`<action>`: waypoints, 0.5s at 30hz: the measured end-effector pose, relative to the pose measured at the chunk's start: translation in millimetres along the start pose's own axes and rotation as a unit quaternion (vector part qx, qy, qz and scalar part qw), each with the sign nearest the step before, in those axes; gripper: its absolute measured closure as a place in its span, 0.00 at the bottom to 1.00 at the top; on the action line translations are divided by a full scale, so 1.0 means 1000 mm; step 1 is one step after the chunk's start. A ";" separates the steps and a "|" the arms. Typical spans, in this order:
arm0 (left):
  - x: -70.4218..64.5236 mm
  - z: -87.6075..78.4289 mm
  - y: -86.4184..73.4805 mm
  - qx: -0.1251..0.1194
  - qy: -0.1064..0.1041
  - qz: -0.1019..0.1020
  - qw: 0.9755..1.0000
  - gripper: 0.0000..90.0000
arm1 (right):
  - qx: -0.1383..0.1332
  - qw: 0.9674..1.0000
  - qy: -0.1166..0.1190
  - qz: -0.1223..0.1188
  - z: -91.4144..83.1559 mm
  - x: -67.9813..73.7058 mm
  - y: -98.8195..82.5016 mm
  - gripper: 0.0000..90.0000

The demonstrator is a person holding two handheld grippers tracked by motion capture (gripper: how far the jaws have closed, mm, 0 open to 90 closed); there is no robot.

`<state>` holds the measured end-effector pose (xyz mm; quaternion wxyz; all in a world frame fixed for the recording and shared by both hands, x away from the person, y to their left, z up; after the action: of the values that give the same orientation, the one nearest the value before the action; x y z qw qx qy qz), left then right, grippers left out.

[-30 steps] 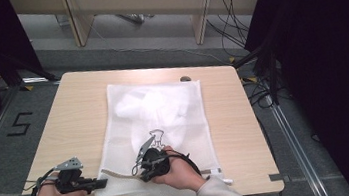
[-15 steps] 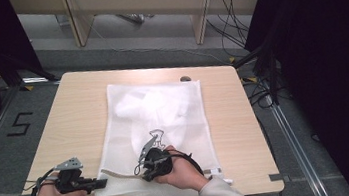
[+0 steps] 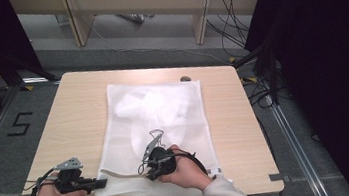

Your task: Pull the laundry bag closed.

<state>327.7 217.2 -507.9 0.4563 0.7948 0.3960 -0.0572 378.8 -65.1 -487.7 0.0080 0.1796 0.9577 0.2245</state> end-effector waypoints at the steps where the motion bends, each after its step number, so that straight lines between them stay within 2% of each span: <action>1: 0.000 0.000 0.000 0.000 0.000 0.000 1.000 0.95 | -0.001 1.000 -0.001 0.000 0.000 0.000 -0.001 0.91; 3: 0.000 0.000 0.000 0.000 0.000 0.000 1.000 0.95 | -0.002 1.000 0.001 -0.007 -0.001 -0.002 -0.001 0.91; 4: 0.000 0.000 0.000 0.000 0.000 0.000 1.000 0.95 | 0.001 1.000 -0.001 0.001 -0.001 -0.001 -0.002 0.91; 5: 0.000 0.000 0.000 0.000 0.001 0.000 1.000 0.95 | 0.000 1.000 0.001 -0.009 -0.002 -0.003 -0.003 0.91; 7: 0.000 0.000 0.000 0.000 0.001 -0.001 1.000 0.95 | 0.000 1.000 -0.003 0.002 -0.003 -0.003 -0.004 0.91; 9: 0.000 0.000 0.000 0.000 0.001 0.000 1.000 0.95 | 0.001 1.000 -0.002 -0.005 -0.005 -0.004 -0.006 0.91; 11: 0.000 0.000 0.000 0.000 0.002 -0.001 1.000 0.95 | 0.000 1.000 -0.003 0.003 -0.005 -0.004 -0.007 0.91; 15: 0.000 0.000 0.000 -0.001 0.001 0.000 1.000 0.95 | 0.000 1.000 -0.003 -0.004 -0.006 -0.006 -0.008 0.91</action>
<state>327.7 217.5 -507.9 0.4565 0.7947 0.3961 -0.0562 380.8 -76.7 -485.9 0.0119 0.1767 0.9584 0.2236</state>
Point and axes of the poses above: each handheld gripper's, and its own axes: z roughly forward along the jaws, y roughly out of its top, x roughly to its left, the point moved 1 cm from there along z, roughly forward along the jaws, and after that the axes turned 4 degrees about -y, right-handed, at the moved point
